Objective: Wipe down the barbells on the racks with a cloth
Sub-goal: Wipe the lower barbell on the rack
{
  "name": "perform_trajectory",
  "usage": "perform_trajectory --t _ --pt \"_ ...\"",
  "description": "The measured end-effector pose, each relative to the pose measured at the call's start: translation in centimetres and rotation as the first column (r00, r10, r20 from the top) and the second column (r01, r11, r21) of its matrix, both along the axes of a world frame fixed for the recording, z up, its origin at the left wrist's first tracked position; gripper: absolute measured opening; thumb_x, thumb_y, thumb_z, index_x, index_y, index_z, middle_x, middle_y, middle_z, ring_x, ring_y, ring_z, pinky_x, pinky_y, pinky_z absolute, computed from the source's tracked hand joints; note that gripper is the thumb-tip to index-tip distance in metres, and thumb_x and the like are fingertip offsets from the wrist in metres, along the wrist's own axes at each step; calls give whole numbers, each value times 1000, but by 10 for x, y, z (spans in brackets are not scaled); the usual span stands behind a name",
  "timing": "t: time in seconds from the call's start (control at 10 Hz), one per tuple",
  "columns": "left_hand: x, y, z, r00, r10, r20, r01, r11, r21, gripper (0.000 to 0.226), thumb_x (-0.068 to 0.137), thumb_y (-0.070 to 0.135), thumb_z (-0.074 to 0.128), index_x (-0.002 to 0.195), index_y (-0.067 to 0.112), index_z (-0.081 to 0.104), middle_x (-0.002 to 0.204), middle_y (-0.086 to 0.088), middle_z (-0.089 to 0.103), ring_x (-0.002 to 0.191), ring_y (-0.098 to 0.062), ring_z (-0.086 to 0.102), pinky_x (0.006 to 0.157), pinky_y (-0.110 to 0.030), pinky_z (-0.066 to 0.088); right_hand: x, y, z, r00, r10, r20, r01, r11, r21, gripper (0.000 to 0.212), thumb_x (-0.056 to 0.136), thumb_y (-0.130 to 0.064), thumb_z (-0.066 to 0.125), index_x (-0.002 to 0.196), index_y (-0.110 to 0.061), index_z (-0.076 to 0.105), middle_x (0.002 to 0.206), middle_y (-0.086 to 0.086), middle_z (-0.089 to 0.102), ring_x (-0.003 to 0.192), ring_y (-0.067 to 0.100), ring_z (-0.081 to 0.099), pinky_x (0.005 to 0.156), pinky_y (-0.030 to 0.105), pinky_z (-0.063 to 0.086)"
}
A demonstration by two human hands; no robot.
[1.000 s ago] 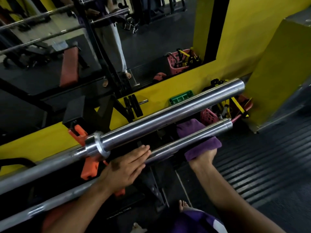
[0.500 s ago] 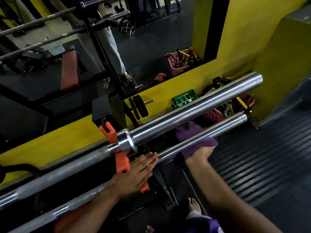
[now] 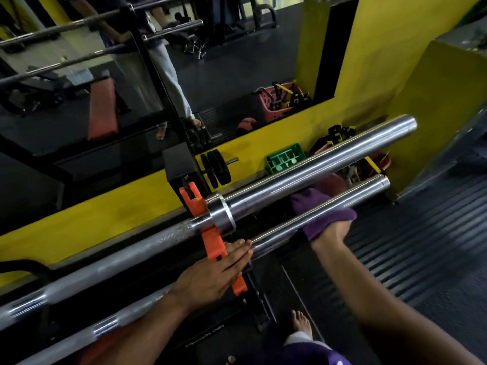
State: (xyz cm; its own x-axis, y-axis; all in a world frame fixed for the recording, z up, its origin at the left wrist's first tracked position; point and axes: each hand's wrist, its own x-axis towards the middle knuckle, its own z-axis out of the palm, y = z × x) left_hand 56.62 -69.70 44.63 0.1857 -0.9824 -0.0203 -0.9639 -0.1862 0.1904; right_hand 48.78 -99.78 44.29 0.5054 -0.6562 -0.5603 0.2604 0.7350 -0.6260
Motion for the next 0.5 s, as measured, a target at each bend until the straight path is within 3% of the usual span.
perform_trajectory --t 0.1,0.2,0.3,0.4,0.5 --pt "-6 8 6 998 29 54 -24 995 -92 58 109 28 36 162 15 16 170 0 9 155 -19 16 109 -32 47 -7 -12 1 991 99 91 -90 991 -97 57 74 -54 59 104 -5 66 96 21 65 91 39 65 68 36 58" --pt "-1 49 2 992 69 101 -55 990 -133 52 108 31 35 157 12 30 165 -4 28 147 -20 38 118 -28 31 -15 27 8 984 176 -1 -171 952 -254 88 40 -43 78 101 19 62 94 32 67 81 46 67 61 39 60" --pt "2 85 -6 987 62 148 -42 990 -131 55 105 26 41 157 11 30 165 -6 28 150 -20 33 122 -33 28 -14 85 15 990 143 13 -133 946 -297 72 62 -55 69 100 6 73 98 28 72 92 45 69 79 47 59" --pt "8 104 -19 980 27 197 -14 998 -68 66 98 20 51 158 9 28 166 -8 23 153 -20 23 122 -37 29 -7 147 16 982 173 -78 -187 952 -244 80 104 -52 18 84 -1 76 74 21 71 67 34 66 58 32 54" --pt "9 99 -19 980 13 201 1 997 -71 64 98 20 48 157 7 29 166 -10 25 153 -21 22 122 -37 25 -10 163 -2 968 202 -146 -222 965 -139 69 106 -51 27 77 -11 75 60 8 62 51 21 58 48 27 48"
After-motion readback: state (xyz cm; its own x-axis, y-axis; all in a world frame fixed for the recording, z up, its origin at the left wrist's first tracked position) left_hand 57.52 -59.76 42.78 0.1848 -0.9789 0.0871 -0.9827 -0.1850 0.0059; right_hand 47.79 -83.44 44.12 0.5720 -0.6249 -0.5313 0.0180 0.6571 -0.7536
